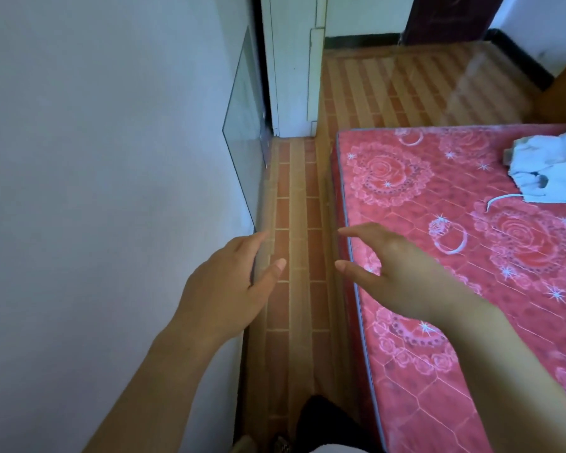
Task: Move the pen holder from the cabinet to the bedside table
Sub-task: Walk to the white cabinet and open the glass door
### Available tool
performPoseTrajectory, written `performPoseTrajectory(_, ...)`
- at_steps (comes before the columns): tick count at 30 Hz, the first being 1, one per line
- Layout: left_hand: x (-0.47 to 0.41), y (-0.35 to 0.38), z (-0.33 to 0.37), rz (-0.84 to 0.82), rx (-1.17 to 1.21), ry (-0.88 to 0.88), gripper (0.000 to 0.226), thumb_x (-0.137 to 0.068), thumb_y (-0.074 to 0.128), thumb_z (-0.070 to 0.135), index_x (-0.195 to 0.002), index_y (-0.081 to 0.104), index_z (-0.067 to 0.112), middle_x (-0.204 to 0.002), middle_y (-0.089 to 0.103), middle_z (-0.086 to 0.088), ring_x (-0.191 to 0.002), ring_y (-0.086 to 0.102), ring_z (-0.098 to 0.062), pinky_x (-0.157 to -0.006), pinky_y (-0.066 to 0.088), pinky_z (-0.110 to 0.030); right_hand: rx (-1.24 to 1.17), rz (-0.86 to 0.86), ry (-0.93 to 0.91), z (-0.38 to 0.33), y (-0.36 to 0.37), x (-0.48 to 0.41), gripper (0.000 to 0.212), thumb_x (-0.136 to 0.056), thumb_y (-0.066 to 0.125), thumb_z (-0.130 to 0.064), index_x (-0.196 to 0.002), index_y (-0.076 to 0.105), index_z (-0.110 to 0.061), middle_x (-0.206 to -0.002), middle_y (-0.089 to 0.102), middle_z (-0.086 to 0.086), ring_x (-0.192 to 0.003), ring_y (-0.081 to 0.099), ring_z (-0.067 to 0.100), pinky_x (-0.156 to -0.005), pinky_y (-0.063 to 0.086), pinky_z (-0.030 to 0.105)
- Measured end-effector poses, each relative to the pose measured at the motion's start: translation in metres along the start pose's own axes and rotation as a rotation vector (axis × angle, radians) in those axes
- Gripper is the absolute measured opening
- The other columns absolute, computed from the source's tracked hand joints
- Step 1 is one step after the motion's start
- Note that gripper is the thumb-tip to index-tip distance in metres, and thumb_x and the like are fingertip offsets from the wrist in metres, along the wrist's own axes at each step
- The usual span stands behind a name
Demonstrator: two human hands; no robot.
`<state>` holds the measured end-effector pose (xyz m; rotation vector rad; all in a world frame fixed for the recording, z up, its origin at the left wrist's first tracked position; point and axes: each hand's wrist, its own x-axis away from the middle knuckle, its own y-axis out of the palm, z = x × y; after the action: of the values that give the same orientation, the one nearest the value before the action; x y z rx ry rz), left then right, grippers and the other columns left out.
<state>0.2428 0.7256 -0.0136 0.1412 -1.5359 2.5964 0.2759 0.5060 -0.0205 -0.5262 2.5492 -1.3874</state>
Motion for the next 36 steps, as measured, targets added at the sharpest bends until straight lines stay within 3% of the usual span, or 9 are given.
performPoseTrajectory(3,-0.038,-0.008,0.001,-0.01,-0.004,0.029,0.067,-0.078,0.023,0.063,-0.14,0.025,0.036,-0.147,0.034,0.013,-0.132,0.036,-0.011,-0.103,0.034,-0.034,-0.005,0.037,0.036,0.016,-0.013,-0.031,0.05,-0.087,0.056,-0.04,-0.133,0.045,-0.02,-0.137,0.049,-0.002,-0.123,0.044,0.011,-0.086,0.023,0.005)
performPoseTrajectory(9,-0.15,-0.009,0.019,0.009,-0.076,0.095,0.059,-0.086,0.03,0.058,-0.14,0.023,0.036,-0.148,0.033,0.01,-0.133,0.036,-0.013,-0.103,0.034,-0.034,0.012,0.083,0.031,0.062,-0.041,-0.115,0.05,-0.086,0.056,-0.041,-0.132,0.046,-0.022,-0.136,0.05,-0.003,-0.124,0.046,0.012,-0.095,0.028,0.015)
performPoseTrajectory(13,-0.24,-0.016,0.052,-0.022,-0.136,0.136,0.06,-0.087,0.029,0.059,-0.141,0.021,0.035,-0.15,0.03,0.009,-0.134,0.034,-0.014,-0.105,0.033,-0.037,0.056,0.032,0.024,0.102,-0.072,-0.175,0.052,-0.087,0.054,-0.043,-0.134,0.043,-0.023,-0.138,0.048,-0.003,-0.125,0.045,0.013,-0.1,0.032,0.021)
performPoseTrajectory(24,-0.421,-0.036,0.087,-0.014,-0.113,0.157,0.06,-0.088,0.031,0.057,-0.142,0.02,0.033,-0.148,0.033,0.009,-0.131,0.037,-0.012,-0.102,0.033,-0.032,0.057,-0.031,0.052,0.18,-0.136,-0.325,0.055,-0.088,0.05,-0.047,-0.137,0.037,-0.029,-0.142,0.041,-0.009,-0.127,0.041,0.009,-0.097,0.029,0.017)
performPoseTrajectory(36,-0.652,-0.079,0.045,0.049,-0.019,0.188,0.058,-0.087,0.034,0.056,-0.14,0.028,0.032,-0.14,0.045,0.007,-0.122,0.046,-0.011,-0.094,0.035,-0.027,0.081,-0.091,0.124,0.227,-0.161,-0.555,0.055,-0.087,0.051,-0.048,-0.137,0.038,-0.031,-0.143,0.042,-0.011,-0.129,0.039,0.009,-0.102,0.03,0.022)
